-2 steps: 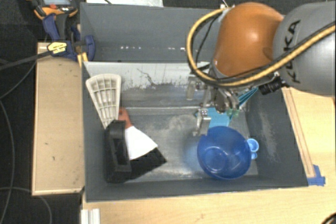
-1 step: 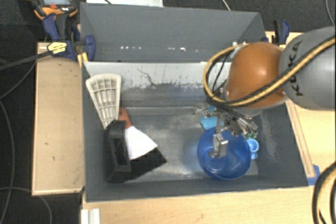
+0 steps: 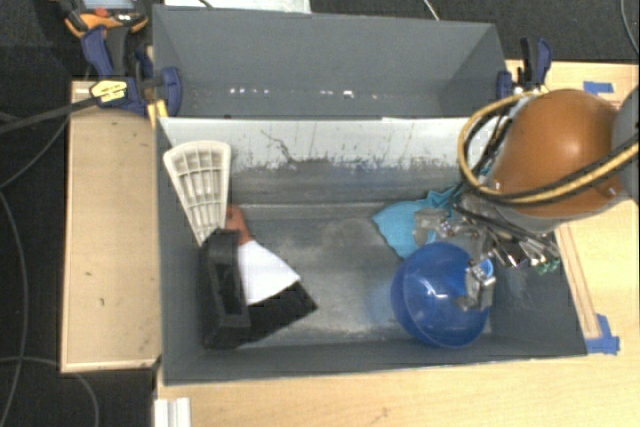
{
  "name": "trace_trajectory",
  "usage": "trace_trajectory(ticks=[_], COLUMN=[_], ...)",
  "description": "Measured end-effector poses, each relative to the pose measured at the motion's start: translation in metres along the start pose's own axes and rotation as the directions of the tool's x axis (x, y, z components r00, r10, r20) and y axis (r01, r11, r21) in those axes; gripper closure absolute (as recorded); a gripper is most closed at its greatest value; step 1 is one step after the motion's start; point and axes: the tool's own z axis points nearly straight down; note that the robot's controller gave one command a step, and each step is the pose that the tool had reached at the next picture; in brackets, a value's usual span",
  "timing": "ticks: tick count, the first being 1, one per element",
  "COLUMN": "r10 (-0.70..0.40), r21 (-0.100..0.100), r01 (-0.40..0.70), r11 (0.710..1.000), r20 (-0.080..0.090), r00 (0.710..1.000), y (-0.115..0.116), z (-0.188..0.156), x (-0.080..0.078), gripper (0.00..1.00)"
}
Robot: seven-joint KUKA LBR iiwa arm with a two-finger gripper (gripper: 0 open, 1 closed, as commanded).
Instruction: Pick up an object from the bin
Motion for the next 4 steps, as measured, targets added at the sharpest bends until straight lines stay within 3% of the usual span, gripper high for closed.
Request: trace_trajectory(ticks=[1,2,3,4], r10=[-0.359,-0.491,-0.796,-0.795], r21=[-0.002,0.001,0.004,0.004], r01=[0.359,0.491,0.796,0.795], r11=[0.933,0.871,0.605,0.607], r20=[0.000,0.003,0.005,0.006], r00=[0.933,0.871,0.605,0.607], y=[0.012,0.013,0.013,0.013], z=[0.017,0.091,0.089,0.089], x=[-0.016,-0.001,-0.012,-0.012], gripper=[0.00,0.00,1.00,1.00])
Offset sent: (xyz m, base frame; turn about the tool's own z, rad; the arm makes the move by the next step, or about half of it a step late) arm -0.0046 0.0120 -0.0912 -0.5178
